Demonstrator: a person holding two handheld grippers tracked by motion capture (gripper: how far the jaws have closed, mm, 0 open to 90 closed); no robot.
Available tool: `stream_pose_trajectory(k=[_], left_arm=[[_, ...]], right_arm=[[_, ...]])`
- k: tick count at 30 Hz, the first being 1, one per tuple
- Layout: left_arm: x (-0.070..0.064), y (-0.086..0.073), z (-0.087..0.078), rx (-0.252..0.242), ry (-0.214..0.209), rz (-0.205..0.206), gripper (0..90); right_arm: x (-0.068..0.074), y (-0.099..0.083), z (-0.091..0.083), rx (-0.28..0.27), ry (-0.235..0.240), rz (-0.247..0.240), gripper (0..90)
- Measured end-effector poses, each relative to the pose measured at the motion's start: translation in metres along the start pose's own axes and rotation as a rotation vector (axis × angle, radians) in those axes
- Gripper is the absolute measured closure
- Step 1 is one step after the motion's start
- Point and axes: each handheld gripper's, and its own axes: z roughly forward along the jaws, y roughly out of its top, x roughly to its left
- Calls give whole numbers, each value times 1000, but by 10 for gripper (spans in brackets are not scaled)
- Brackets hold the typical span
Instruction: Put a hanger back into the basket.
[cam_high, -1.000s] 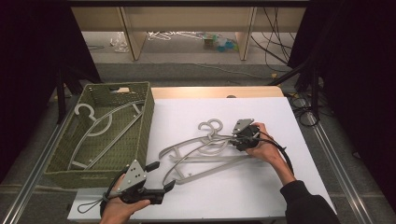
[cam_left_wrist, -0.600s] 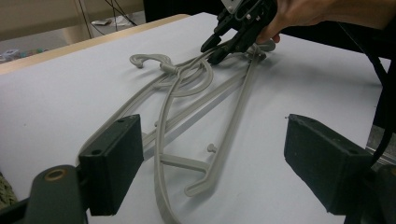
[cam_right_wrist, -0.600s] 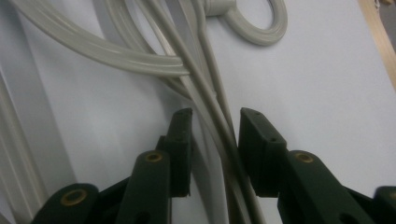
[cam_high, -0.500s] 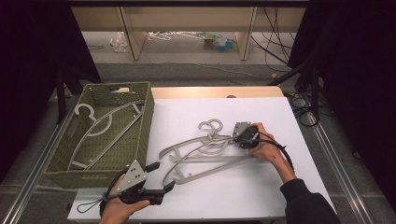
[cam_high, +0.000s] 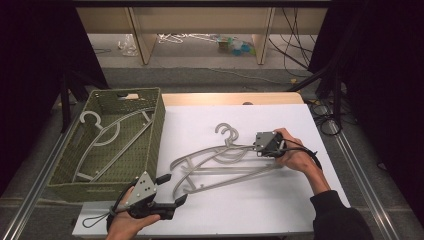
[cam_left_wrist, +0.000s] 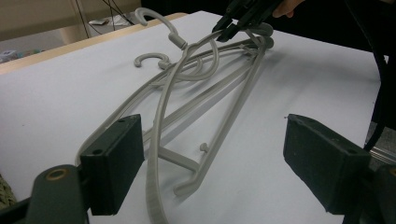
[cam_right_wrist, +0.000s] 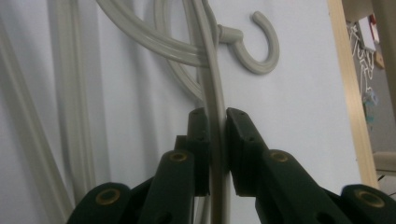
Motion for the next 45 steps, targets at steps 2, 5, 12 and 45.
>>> stream_pose_trajectory(k=[2,5,12,45], left_arm=[[0,-1,1,-8,-5,-10,203],[1,-1,1,8,9,-10,204],[3,1,1,-1,18,-25,207],[11,67,136,242,-178,-55,522]], right_arm=[[1,0,-5,-3,7,-13,813],[0,1,-11,-9,2,-63,817],[1,5,-29,-47,-7,-105,820],[27,15,-76,-144,-20,-190,820]])
